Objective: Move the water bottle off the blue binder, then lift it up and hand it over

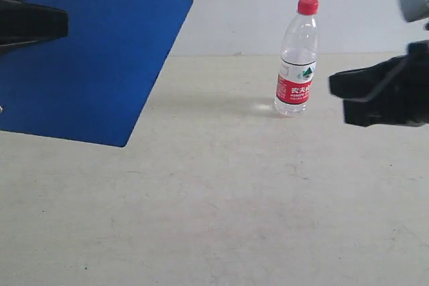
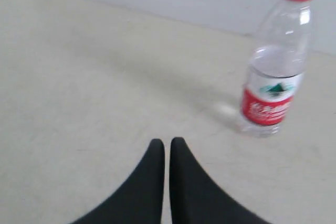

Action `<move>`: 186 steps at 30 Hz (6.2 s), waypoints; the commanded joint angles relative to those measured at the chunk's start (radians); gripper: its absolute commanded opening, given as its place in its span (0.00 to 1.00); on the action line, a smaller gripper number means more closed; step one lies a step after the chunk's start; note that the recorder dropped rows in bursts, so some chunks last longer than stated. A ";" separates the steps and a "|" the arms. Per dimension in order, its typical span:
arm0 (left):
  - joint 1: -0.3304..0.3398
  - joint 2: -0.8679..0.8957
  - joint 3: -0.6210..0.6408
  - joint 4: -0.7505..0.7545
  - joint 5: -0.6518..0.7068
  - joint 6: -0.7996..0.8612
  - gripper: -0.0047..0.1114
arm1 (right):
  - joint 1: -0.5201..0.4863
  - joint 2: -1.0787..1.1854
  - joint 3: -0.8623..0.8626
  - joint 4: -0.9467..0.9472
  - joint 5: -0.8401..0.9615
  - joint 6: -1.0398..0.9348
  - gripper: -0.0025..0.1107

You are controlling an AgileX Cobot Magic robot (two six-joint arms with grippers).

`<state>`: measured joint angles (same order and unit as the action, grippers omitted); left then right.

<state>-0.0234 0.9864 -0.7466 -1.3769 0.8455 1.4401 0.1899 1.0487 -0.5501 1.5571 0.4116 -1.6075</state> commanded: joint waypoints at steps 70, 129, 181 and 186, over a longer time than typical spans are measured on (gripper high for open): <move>0.002 -0.613 0.747 0.084 -0.899 -0.453 0.08 | -0.007 -0.994 0.418 -0.578 -0.136 0.951 0.02; 0.002 -0.610 0.747 0.084 -0.901 -0.453 0.08 | 0.124 -1.049 0.550 -1.430 -0.017 1.820 0.02; 0.002 -0.610 0.747 0.084 -0.909 -0.453 0.08 | -0.100 -1.049 0.550 -1.503 -0.098 1.501 0.02; 0.002 -0.610 0.747 0.084 -0.909 -0.453 0.08 | -0.100 -1.049 0.550 -1.503 -0.090 1.503 0.02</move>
<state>-0.0218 0.3785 -0.0039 -1.2940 -0.0609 0.9902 0.0912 0.0046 0.0005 0.0613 0.3155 -0.1051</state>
